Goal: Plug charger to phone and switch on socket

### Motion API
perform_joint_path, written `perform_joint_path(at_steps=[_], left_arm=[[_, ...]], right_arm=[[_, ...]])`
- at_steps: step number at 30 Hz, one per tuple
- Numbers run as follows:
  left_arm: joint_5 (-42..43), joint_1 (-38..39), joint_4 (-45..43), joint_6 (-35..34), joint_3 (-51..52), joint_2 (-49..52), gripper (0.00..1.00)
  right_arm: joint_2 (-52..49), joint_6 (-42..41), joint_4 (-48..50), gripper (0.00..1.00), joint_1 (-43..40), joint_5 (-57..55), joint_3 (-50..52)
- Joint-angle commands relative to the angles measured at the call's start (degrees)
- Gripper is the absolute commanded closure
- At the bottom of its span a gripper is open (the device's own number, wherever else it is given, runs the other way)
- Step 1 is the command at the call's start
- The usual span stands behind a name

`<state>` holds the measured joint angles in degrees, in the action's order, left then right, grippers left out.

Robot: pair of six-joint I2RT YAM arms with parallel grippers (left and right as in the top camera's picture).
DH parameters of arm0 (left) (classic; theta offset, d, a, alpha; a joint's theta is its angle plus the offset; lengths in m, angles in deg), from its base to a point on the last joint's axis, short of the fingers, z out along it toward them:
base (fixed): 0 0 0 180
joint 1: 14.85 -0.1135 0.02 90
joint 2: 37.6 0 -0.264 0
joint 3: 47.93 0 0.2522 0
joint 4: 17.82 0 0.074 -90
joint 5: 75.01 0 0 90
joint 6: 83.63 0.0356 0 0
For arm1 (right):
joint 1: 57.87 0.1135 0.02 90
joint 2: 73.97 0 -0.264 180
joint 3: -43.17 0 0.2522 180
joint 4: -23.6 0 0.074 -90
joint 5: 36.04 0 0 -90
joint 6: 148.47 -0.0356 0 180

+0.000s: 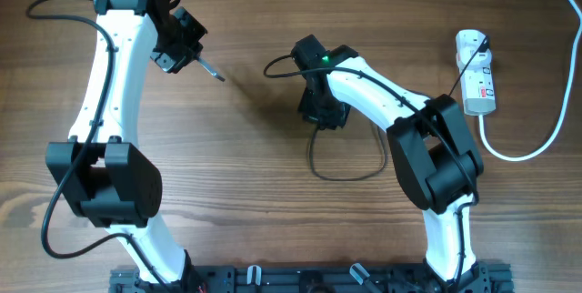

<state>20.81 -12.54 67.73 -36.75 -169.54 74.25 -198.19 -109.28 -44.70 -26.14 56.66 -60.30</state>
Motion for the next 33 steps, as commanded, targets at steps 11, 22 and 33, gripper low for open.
perform_joint_path(at_steps=[11,22,33], left_arm=[[-0.55,0.04,-0.37,0.92,-0.92,-1.60,0.96],[-0.50,0.04,-0.35,0.94,-0.92,-1.60,0.96],[25.31,0.09,-6.88,20.50,-0.92,-1.60,0.96]], right_arm=[[-1.68,0.00,0.50,0.82,-0.17,-3.43,0.55],[-2.12,0.07,0.52,0.91,-0.17,-2.99,0.55],[1.97,7.54,-2.08,0.96,-1.79,1.79,-3.06]])
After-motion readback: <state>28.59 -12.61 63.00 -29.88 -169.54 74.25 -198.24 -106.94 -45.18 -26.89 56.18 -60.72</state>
